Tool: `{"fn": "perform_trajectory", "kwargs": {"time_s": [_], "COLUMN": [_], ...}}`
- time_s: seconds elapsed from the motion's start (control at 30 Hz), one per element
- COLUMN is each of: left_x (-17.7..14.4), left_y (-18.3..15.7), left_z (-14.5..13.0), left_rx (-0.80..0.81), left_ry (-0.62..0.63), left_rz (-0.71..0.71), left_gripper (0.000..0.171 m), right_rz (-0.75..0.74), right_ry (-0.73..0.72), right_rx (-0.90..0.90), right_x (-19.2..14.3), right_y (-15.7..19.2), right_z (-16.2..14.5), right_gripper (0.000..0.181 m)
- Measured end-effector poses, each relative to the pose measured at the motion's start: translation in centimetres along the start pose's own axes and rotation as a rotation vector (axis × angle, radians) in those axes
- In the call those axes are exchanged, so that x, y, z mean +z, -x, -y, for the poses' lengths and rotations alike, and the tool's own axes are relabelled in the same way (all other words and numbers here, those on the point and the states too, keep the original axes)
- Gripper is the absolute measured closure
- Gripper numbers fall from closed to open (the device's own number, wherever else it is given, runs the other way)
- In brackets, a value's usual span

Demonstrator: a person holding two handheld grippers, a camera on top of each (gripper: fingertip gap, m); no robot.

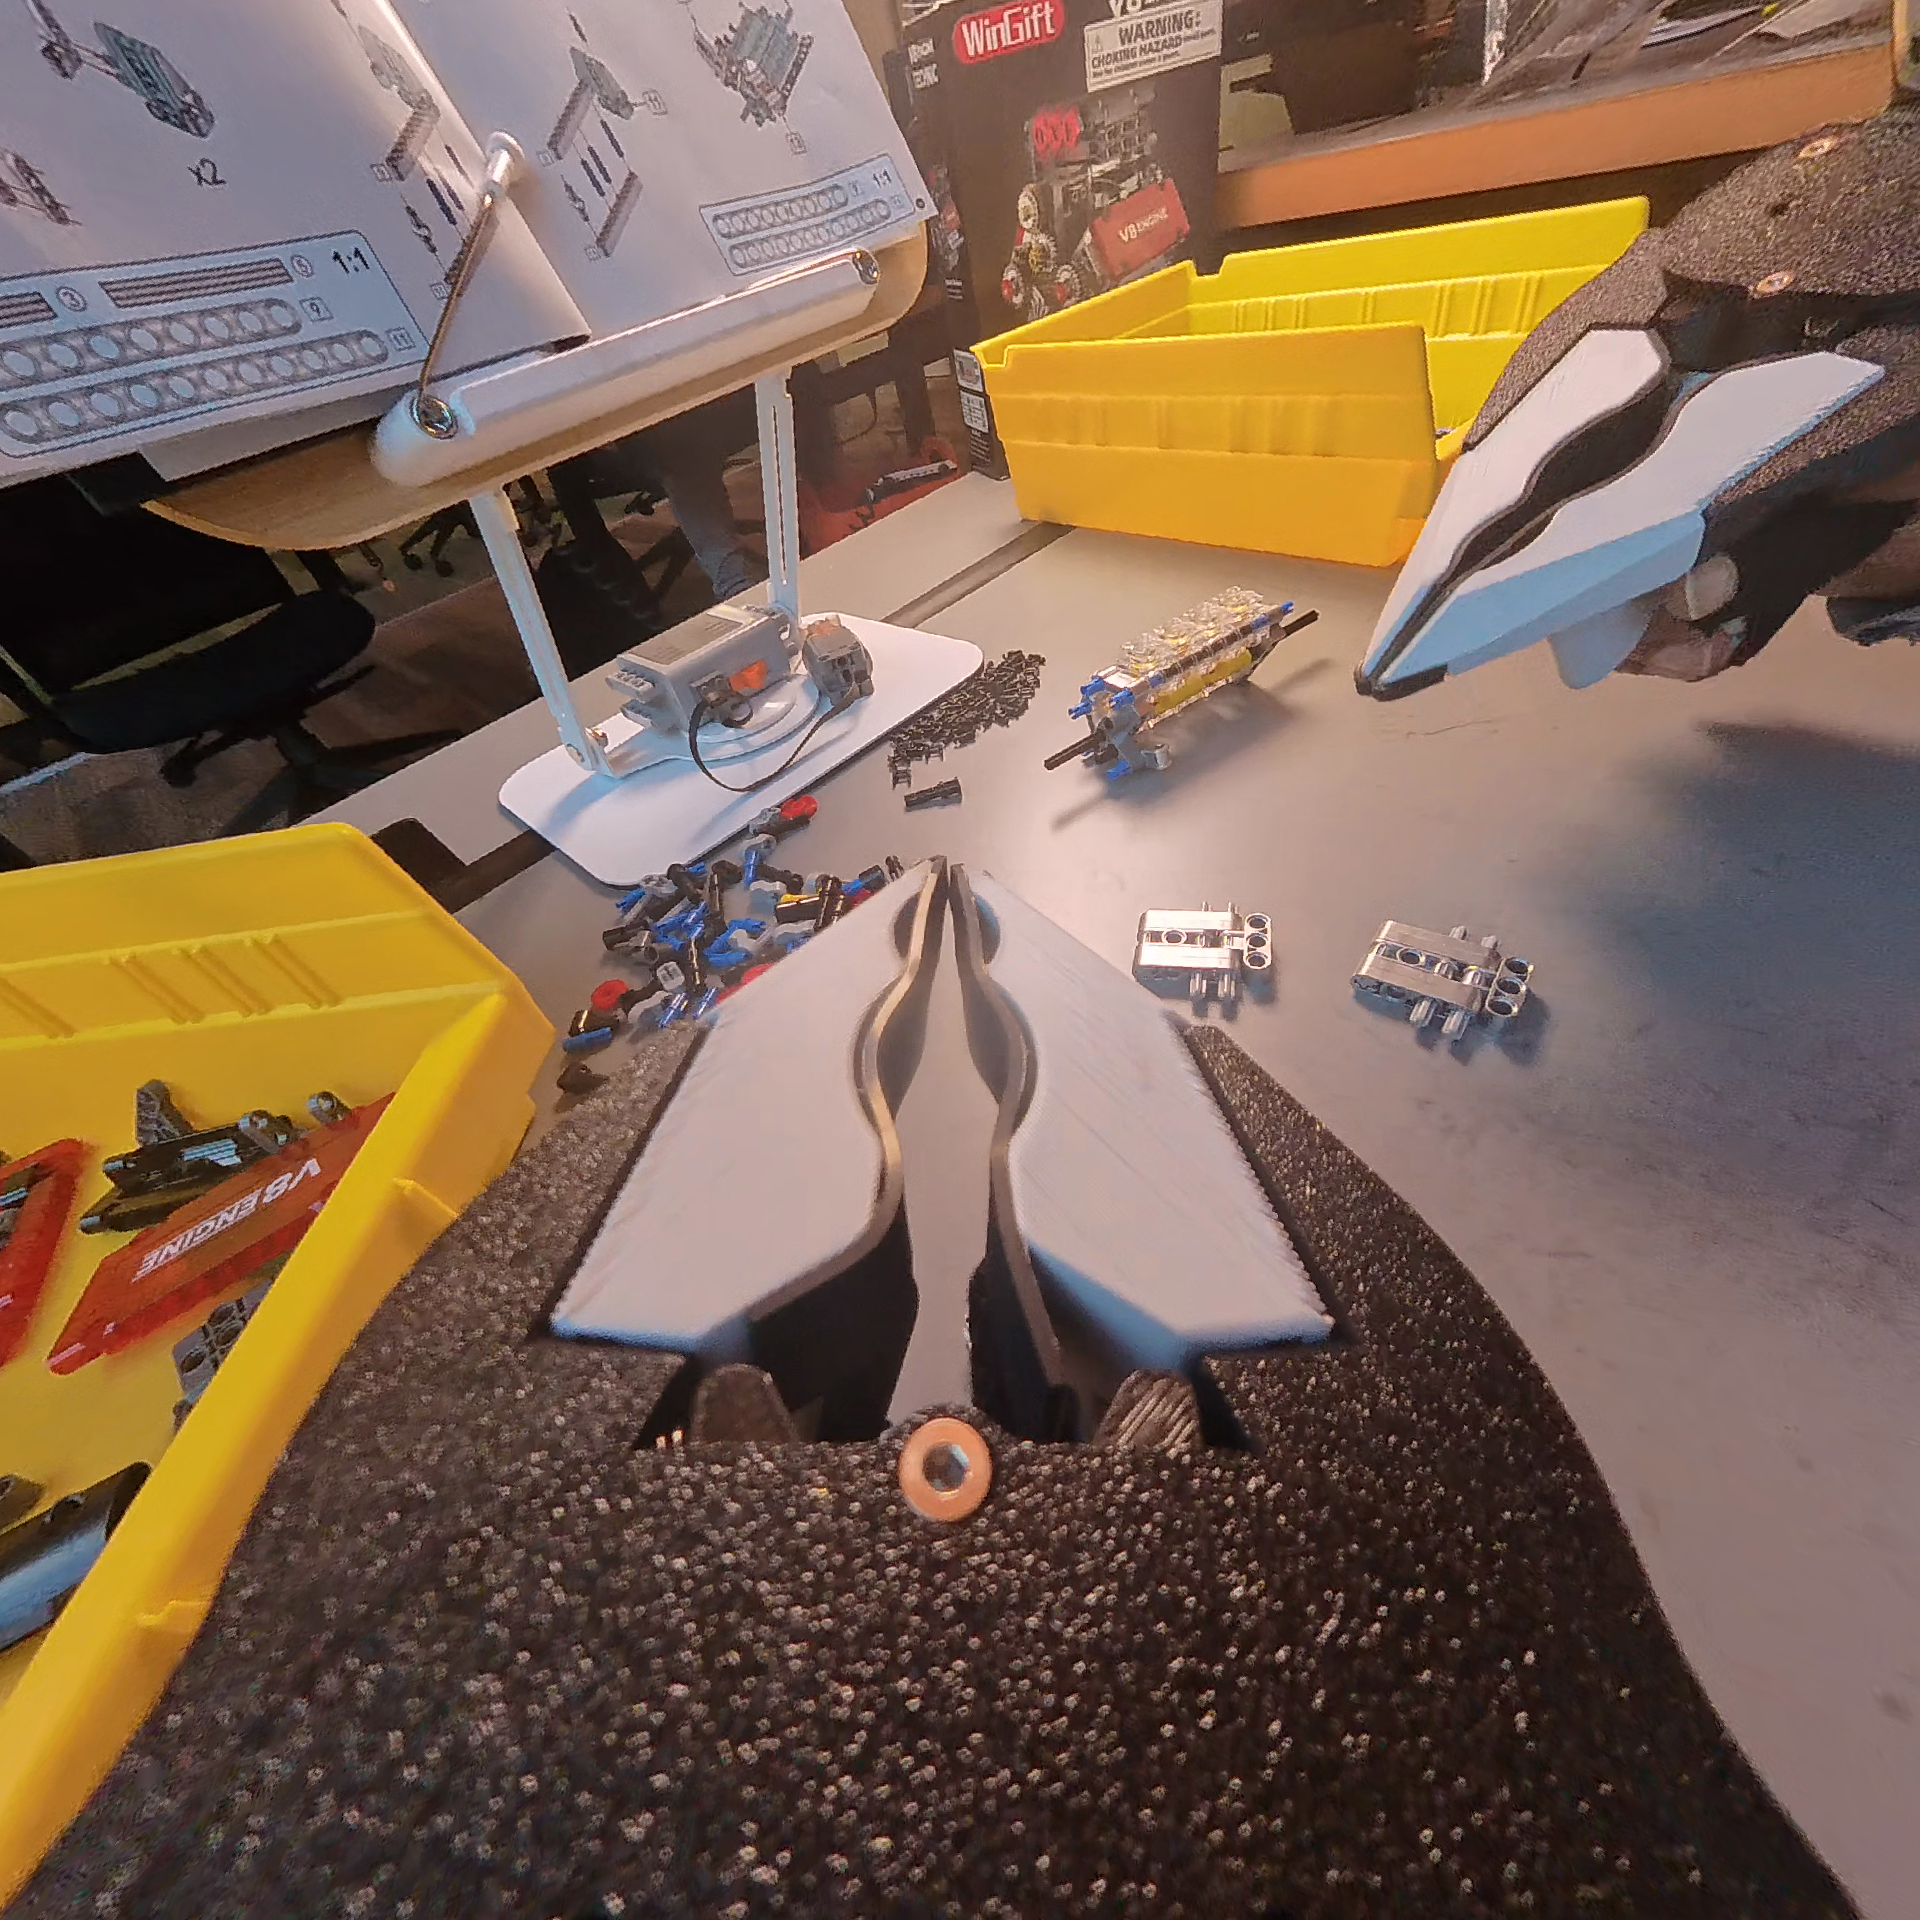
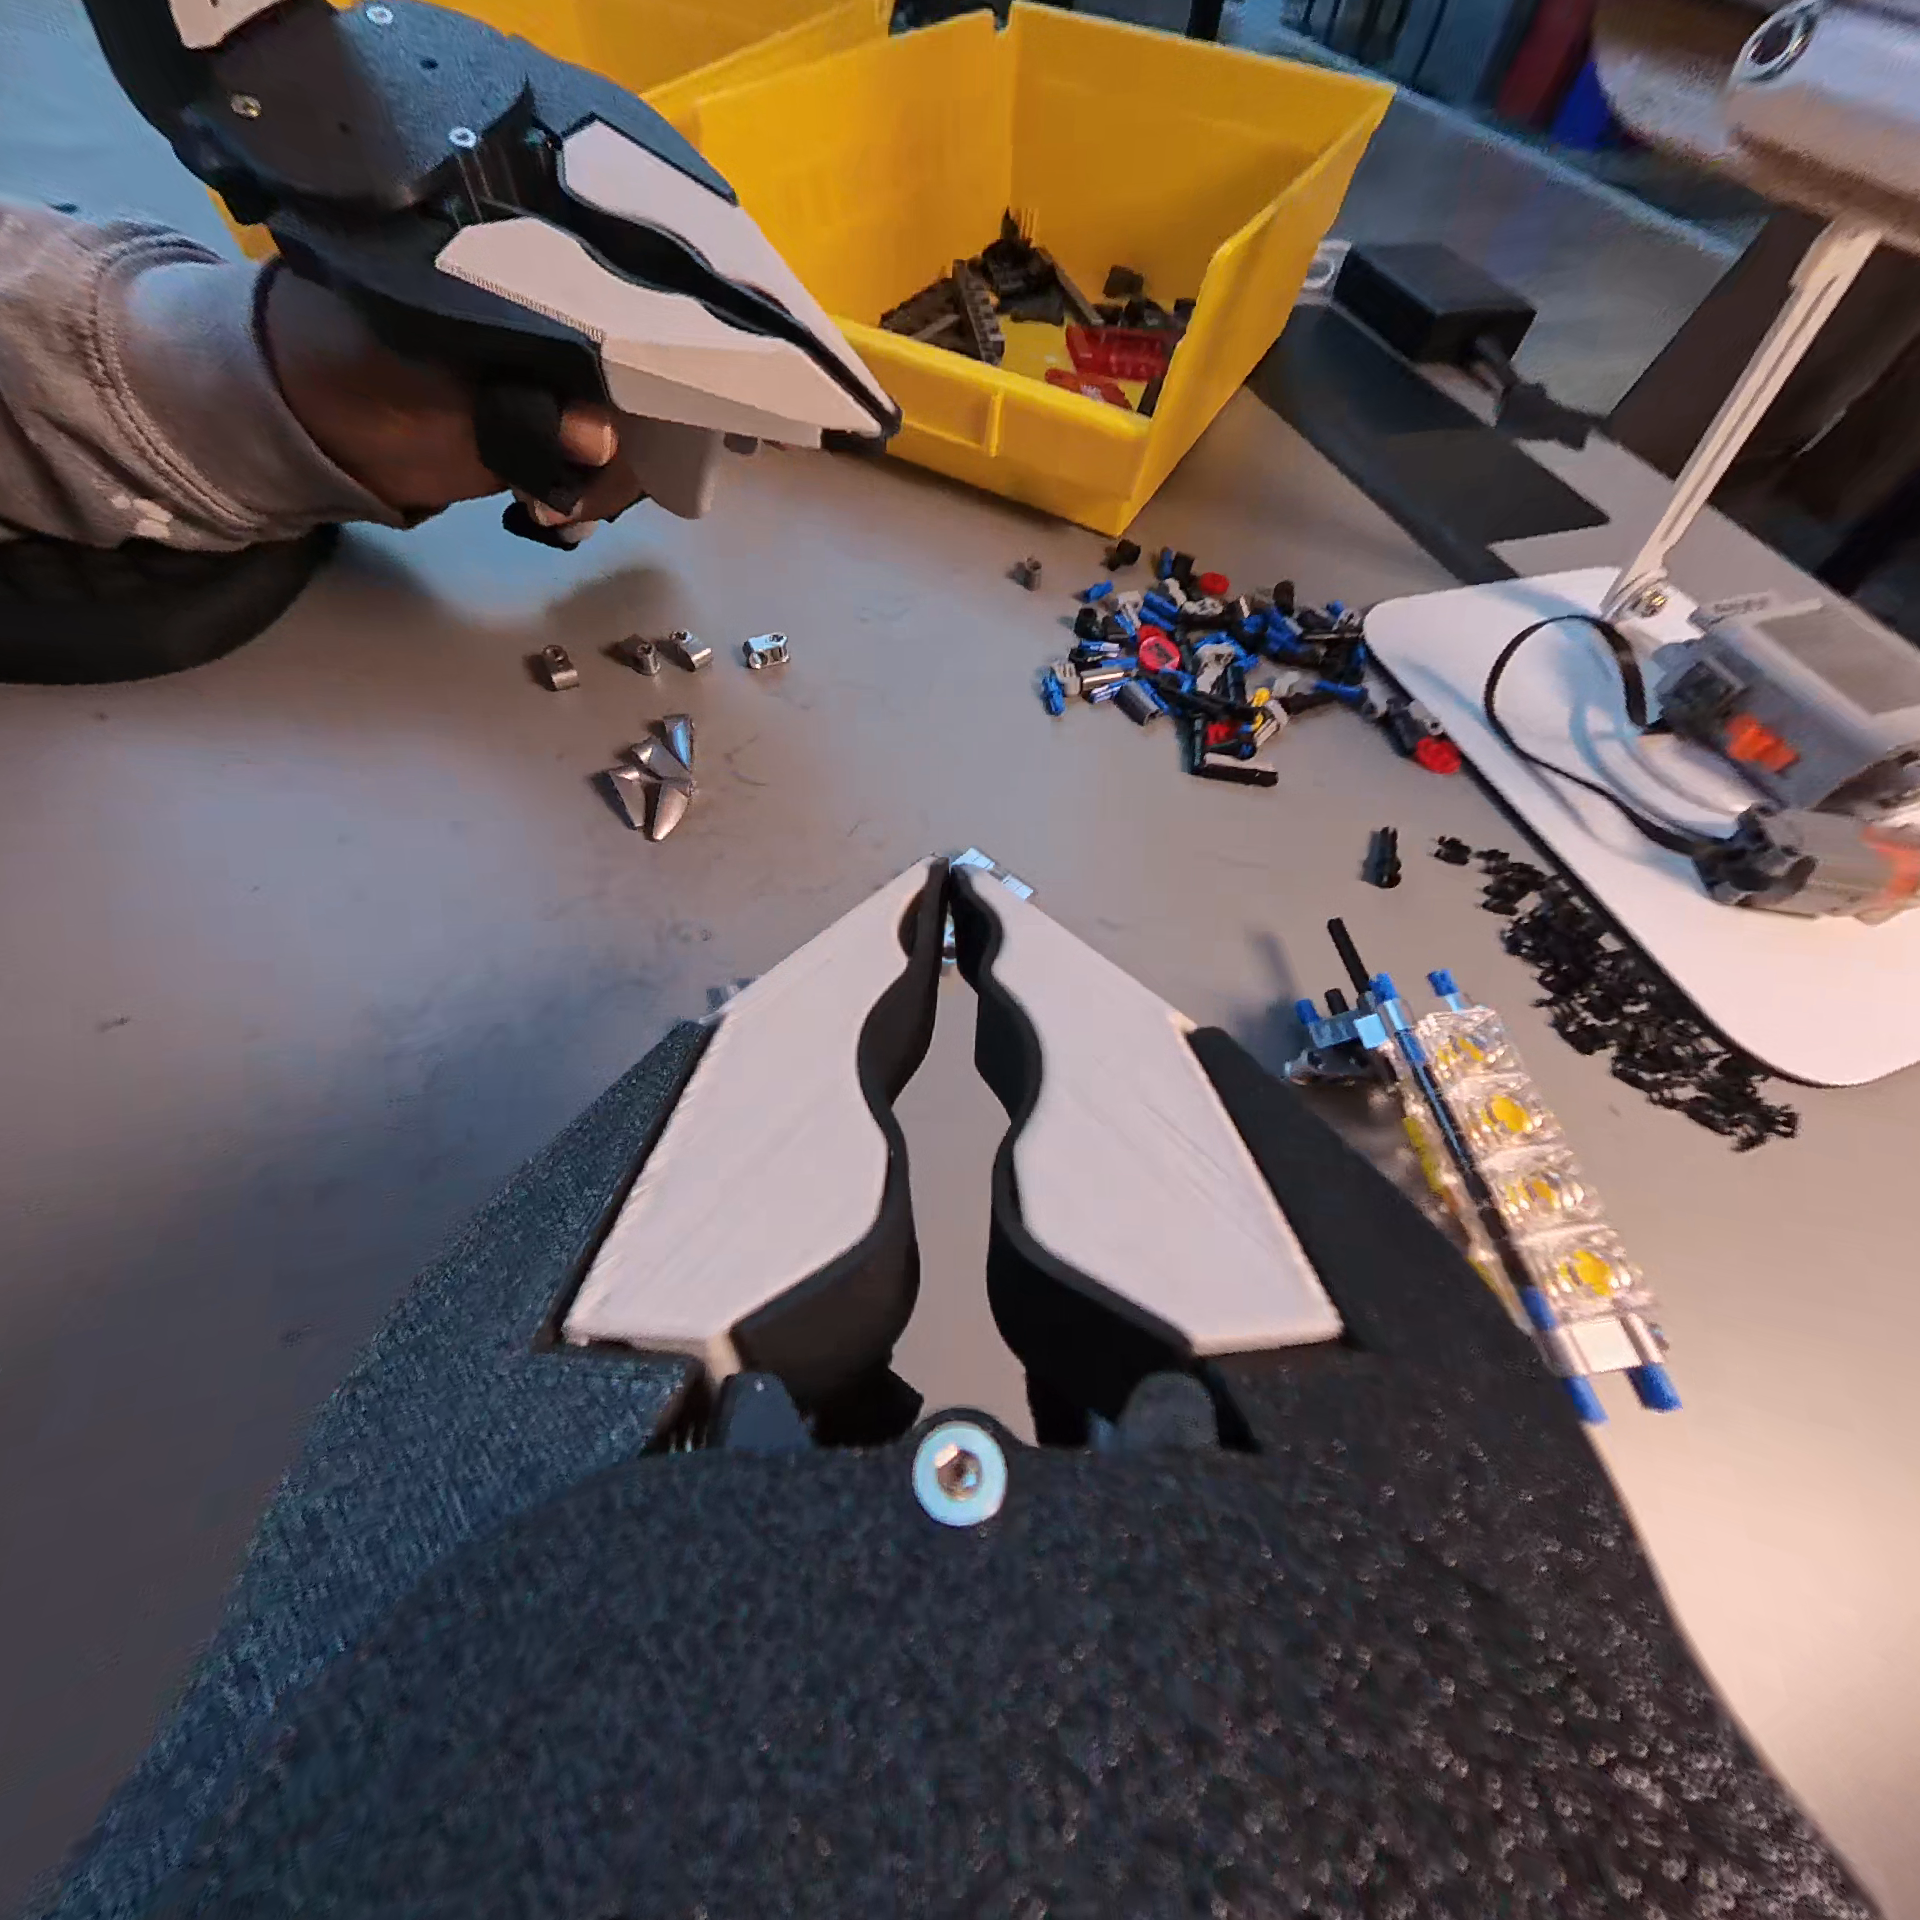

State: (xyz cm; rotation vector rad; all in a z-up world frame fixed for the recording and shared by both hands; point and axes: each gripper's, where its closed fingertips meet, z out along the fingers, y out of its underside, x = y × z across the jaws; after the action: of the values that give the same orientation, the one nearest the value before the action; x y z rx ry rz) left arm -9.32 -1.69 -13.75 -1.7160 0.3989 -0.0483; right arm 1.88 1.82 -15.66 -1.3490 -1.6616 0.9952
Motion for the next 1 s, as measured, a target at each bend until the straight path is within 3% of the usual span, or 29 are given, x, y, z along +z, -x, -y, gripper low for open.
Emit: {"fn": "perform_trajectory", "kwargs": {"time_s": [0.13, 0.27, 0.43, 0.6, 0.8, 1.0], "left_x": [0.0, 0.1, 0.1, 0.2, 0.1, 0.1], "left_y": [0.0, 0.1, -0.1, -0.5, -0.3, -0.3], "left_z": [-0.1, -0.2, -0.1, 0.0, 0.2, 0.2], "left_rx": [-0.003, 0.003, -0.008, -0.015, -0.017, -0.015], "left_ry": [0.003, 0.01, 0.007, 0.004, 0.0, -0.001], "left_rz": [-0.003, 0.004, -0.005, -0.018, -0.014, -0.012], "left_gripper": [0.171, 0.171, 0.171, 0.171, 0.171, 0.171], "right_rz": [-0.066, -0.016, -0.046, -0.087, -0.151, -0.207], "right_ry": [-0.047, -0.076, -0.181, -0.301, -0.32, -0.361], "right_rx": [-0.014, 0.262, 0.366, 0.189, 0.099, 0.226], "right_x": [-0.4, -0.6, -1.7, -2.8, -3.0, -3.8], "right_y": [-0.8, -0.7, -1.7, -1.3, -1.6, -3.2], "right_z": [1.1, 1.3, 3.0, 5.3, 5.6, 5.7], "right_gripper": [0.181, 0.181, 0.181, 0.181, 0.181, 0.181]}}
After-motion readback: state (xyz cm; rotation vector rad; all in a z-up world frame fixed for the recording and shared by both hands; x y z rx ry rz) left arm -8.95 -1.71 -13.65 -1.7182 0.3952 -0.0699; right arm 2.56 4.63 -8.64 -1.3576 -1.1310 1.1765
